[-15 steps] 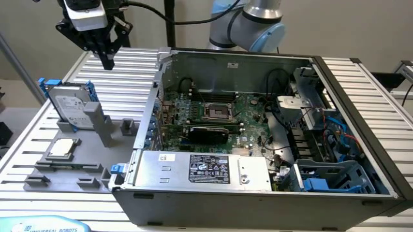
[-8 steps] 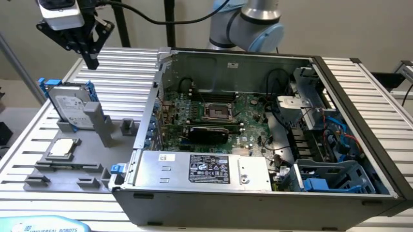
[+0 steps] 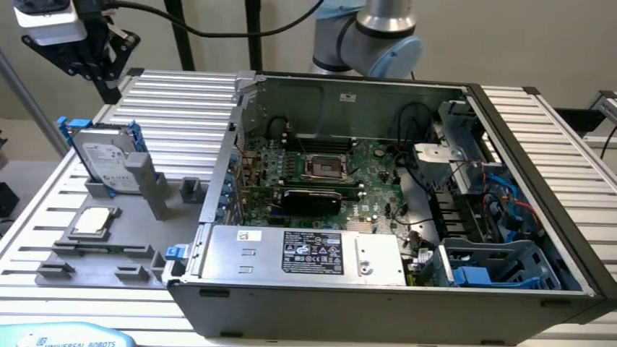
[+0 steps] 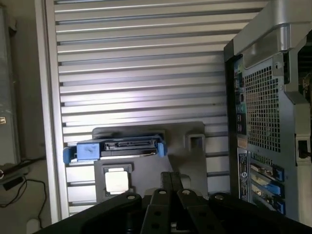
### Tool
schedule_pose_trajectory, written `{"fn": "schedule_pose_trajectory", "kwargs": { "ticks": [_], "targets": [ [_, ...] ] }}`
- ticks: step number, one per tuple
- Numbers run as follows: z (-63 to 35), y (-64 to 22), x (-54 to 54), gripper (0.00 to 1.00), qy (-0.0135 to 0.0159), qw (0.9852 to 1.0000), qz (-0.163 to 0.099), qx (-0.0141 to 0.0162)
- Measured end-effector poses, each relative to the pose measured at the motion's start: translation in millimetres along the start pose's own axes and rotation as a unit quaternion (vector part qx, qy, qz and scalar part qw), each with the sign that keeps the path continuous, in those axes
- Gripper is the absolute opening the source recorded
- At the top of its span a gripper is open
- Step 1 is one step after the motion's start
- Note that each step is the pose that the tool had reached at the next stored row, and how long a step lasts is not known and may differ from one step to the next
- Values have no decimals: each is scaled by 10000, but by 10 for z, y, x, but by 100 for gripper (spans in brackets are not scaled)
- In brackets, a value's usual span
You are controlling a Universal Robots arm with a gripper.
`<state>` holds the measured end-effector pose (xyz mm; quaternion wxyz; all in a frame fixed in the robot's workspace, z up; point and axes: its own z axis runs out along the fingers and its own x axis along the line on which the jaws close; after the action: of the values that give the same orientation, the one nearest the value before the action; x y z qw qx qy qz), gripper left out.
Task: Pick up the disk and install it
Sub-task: 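Reach for the disk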
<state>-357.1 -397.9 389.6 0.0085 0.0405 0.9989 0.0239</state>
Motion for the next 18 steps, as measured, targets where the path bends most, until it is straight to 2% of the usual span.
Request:
{"fn": "schedule_pose_trajectory", "kwargs": {
  "ticks": [8, 18],
  "targets": [
    [40, -15, 340, 11, 31, 10000, 0, 3],
    [53, 46, 501, 11, 39, 10000, -25, 3]
  ]
}}
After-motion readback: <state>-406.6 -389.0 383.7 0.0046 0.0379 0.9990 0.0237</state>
